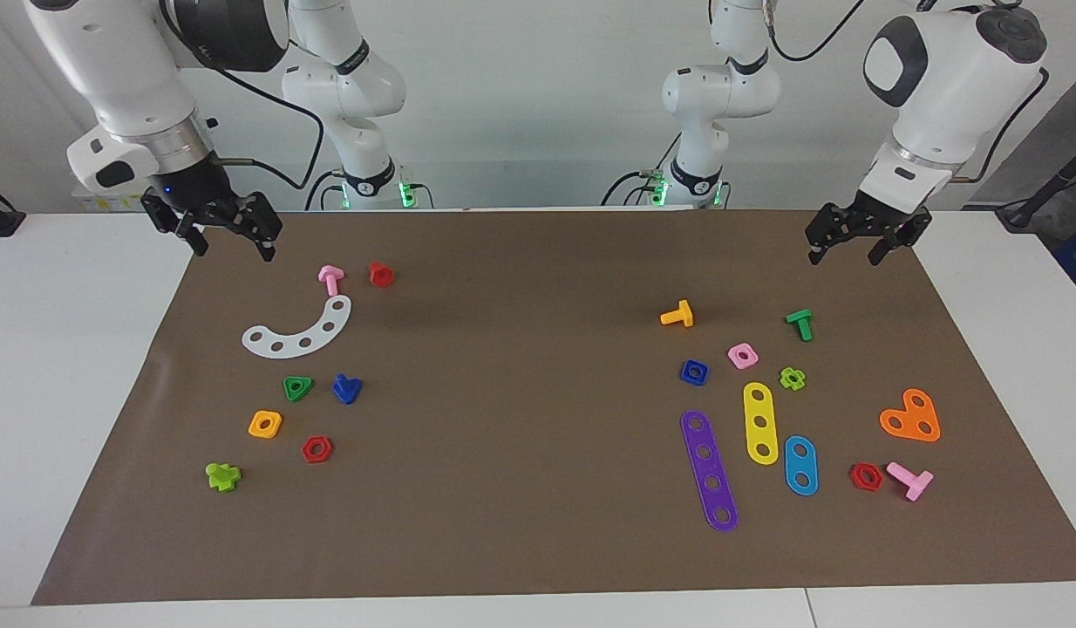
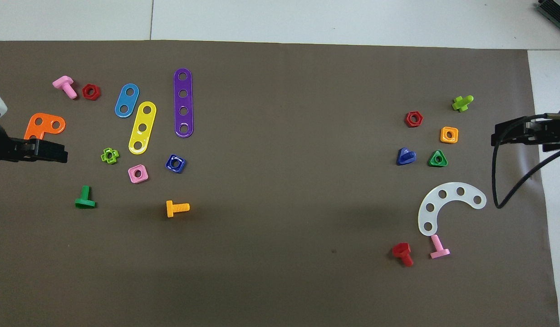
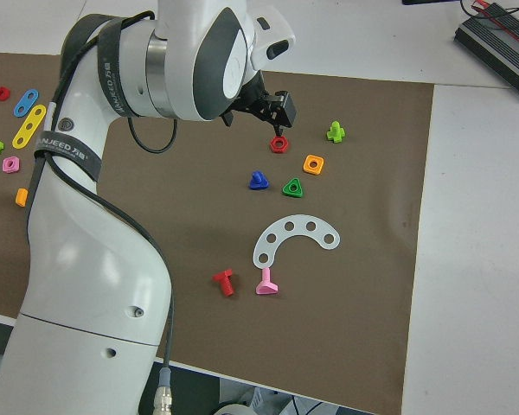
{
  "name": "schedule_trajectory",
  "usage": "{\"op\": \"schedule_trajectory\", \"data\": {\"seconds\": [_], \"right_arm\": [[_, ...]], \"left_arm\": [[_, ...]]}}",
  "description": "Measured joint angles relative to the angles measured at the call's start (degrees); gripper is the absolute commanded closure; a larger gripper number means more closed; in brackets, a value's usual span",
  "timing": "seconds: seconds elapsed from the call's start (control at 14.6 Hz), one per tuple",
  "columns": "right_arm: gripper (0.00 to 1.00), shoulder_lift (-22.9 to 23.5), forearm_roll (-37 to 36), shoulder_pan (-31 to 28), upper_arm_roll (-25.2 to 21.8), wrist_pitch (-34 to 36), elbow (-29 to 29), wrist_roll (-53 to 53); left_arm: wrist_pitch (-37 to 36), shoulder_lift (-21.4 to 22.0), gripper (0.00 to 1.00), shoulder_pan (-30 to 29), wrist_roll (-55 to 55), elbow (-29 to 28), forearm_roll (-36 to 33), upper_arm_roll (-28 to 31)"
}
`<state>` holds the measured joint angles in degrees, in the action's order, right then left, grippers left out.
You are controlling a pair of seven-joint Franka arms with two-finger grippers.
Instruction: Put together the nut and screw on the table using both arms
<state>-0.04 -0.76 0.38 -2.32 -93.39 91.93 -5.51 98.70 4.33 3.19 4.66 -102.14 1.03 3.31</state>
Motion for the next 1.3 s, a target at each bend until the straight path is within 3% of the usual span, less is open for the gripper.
{"op": "schedule_trajectory", "data": {"seconds": [0.41,0.75,1.03,1.3], "right_arm": [[0.0,-0.09,0.0,-0.01,0.0,-0.22,0.69,-0.01],[0.0,-1.02,0.0,0.0,0.0,-3.22,4.53,-0.01],[0.0,-0.63,0.25,1.22,0.23,-11.56,11.6,0.04],[0.0,4.38,0.27,3.97,0.36,-23.46,17.5,0.41]], "left_arm": [[-8.78,-0.83,0.0,-0.38,0.01,8.47,-0.14,0.1],[-9.61,-1.89,0.0,-0.44,0.11,10.93,-1.86,-0.02],[-9.61,-1.98,0.0,-0.44,0.34,11.47,-1.88,-0.26],[-9.54,-1.97,0.0,-0.46,6.37,11.83,-1.88,-0.17]]}}
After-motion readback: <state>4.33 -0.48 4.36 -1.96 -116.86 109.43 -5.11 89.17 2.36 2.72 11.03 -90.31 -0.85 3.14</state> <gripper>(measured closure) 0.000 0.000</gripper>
